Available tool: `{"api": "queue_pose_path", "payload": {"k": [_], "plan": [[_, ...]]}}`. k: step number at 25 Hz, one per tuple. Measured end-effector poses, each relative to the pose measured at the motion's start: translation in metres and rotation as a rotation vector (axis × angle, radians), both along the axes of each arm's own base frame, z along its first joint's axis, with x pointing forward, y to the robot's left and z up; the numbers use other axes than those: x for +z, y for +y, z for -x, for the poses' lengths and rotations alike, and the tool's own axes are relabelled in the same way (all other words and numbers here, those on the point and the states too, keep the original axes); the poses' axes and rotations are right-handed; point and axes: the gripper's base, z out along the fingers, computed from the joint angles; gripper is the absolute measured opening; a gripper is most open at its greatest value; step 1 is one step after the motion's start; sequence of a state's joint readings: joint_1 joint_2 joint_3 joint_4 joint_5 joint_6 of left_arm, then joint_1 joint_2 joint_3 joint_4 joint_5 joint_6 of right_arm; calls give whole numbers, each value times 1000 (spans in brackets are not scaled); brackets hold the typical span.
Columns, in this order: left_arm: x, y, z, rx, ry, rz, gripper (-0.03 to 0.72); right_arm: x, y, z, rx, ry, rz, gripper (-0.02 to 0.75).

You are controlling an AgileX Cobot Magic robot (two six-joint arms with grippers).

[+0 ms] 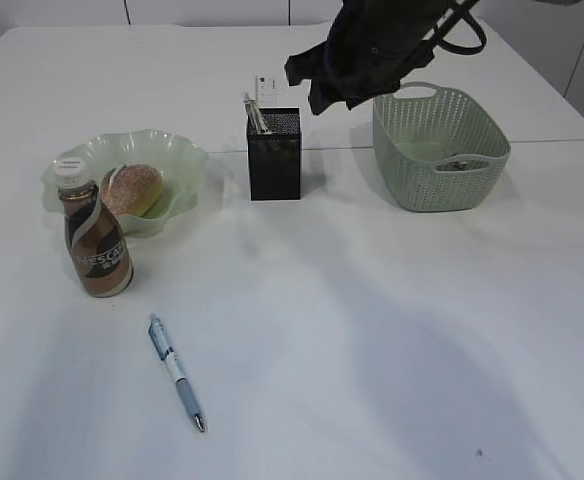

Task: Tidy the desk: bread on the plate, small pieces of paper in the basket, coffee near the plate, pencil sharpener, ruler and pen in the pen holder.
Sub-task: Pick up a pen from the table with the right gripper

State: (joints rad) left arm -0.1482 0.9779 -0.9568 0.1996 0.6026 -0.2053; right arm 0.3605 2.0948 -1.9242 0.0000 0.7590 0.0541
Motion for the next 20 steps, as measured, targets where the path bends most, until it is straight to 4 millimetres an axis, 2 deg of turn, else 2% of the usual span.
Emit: {"api": "queue_pose_path", "payload": {"k": [1, 2, 4, 6, 8, 10, 16, 17, 18, 20], "plan": [[-1, 0, 0, 1, 7, -1, 330, 6, 1, 2, -2, -4, -24, 384], [-2, 0, 1, 4, 19, -3, 330, 3, 0, 12, 3, 106, -14, 384], [-4, 1, 2, 10, 48, -7, 330, 3, 0, 14, 9, 133, -24, 384], [-7, 2, 4, 18, 88, -12, 330, 3, 8, 29, 89, 274, -84, 384], [-9, 3, 6, 25, 124, -15, 330, 3, 9, 31, 101, 287, -89, 384], [-11, 3, 8, 30, 148, -17, 330, 2, 21, 46, 230, 381, -99, 384], [-13, 3, 10, 33, 182, -6, 330, 1, 51, 68, 360, 443, -57, 384], [-14, 3, 10, 34, 195, 0, 330, 1, 65, 77, 396, 446, -51, 384], [-15, 2, 11, 35, 208, 6, 330, 1, 65, 77, 396, 446, -51, 384], [-17, 3, 13, 39, 232, 6, 330, 1, 86, 91, 439, 454, -44, 384]]}}
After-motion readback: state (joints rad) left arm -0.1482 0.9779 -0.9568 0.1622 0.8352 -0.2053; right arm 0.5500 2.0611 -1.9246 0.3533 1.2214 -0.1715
